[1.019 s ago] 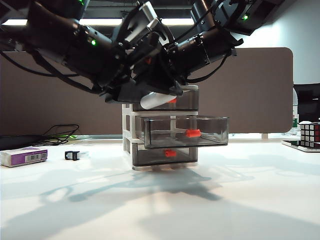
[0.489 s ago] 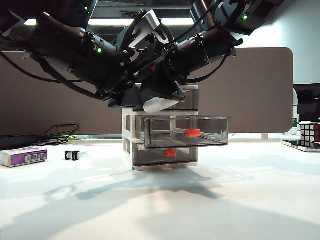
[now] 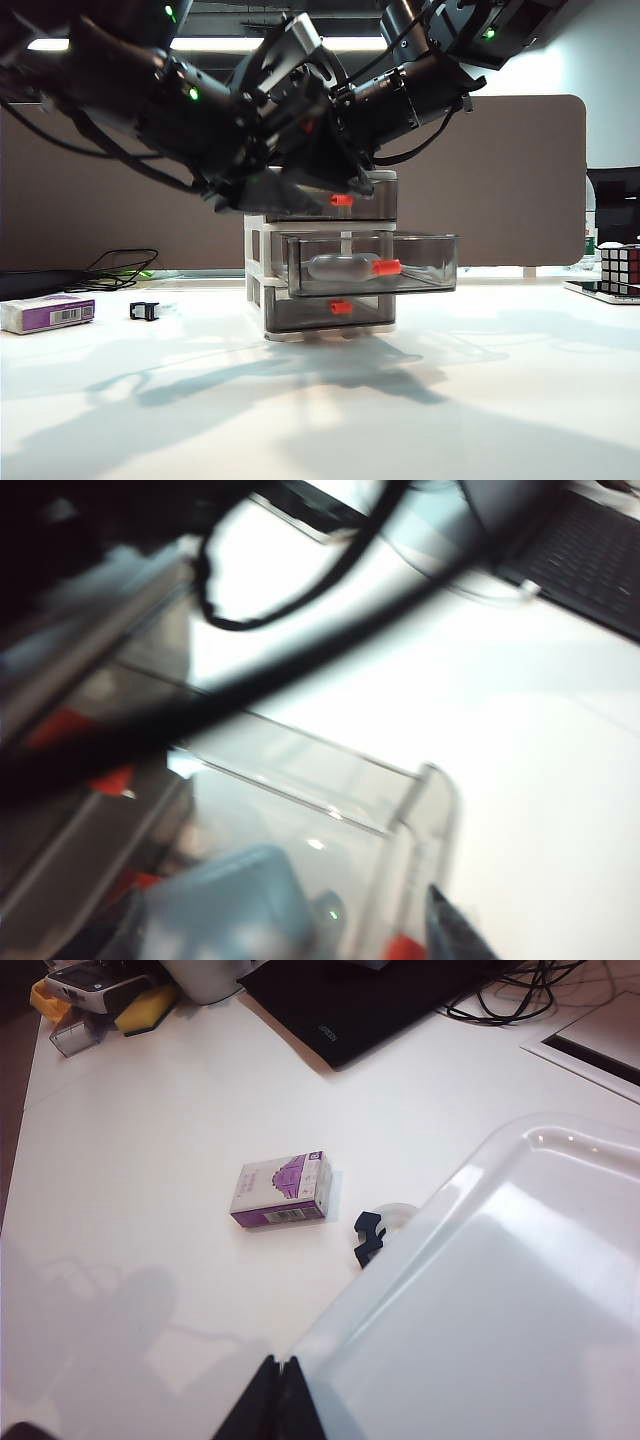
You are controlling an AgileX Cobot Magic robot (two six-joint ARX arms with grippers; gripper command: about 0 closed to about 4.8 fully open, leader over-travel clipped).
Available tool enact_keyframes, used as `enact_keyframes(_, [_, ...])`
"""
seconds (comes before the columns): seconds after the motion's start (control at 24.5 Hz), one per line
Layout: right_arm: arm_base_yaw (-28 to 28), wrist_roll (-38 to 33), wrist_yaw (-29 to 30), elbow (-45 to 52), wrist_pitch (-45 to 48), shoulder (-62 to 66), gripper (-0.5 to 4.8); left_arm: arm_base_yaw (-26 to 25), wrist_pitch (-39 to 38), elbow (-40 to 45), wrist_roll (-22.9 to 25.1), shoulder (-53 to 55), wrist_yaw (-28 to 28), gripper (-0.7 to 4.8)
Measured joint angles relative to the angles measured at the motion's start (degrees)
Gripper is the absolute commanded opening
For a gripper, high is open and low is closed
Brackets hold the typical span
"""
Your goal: Open the second layer of the drawer on the table, pick up the earphone case on the table and put it in, and finally close the drawer.
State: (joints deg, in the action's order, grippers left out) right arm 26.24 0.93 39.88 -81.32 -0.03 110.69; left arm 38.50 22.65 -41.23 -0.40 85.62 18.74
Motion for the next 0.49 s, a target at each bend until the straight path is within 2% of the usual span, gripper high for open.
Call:
enact_keyframes(0.12, [0.0,-0.02,0.0,0.0,-0.02,0.0,-0.01,0.68,-5.31,0.0,2.1,-4.92,0.37,3.35])
enact_keyframes(0.16, [0.0,-0.02,0.0,0.0,-0.04,0.0,-0.01,1.09,-7.45,-0.02,3.23,-6.93,0.22,3.13])
enact_keyframes(0.2, [0.0,-0.02,-0.04,0.0,-0.02,0.0,-0.01,2.01,-11.23,0.0,4.85,-10.32,0.17,2.11])
enact_keyframes(0.29, [0.0,-0.02,-0.2,0.0,-0.04,0.0,-0.01,3.41,-13.7,-0.02,6.05,-12.68,0.76,0.46])
enact_keyframes(0.33, [0.0,-0.02,-0.2,0.0,-0.02,0.0,-0.01,3.93,-14.38,-0.02,6.43,-12.72,0.79,0.12])
enact_keyframes(0.37, [0.0,-0.02,-0.2,0.0,-0.02,0.0,-0.01,4.15,-14.99,0.0,6.71,-12.57,0.85,-0.08])
enact_keyframes(0.49, [0.0,-0.04,-0.17,0.0,-0.09,0.0,-0.01,4.33,-16.33,0.0,7.08,-11.37,2.51,-0.06])
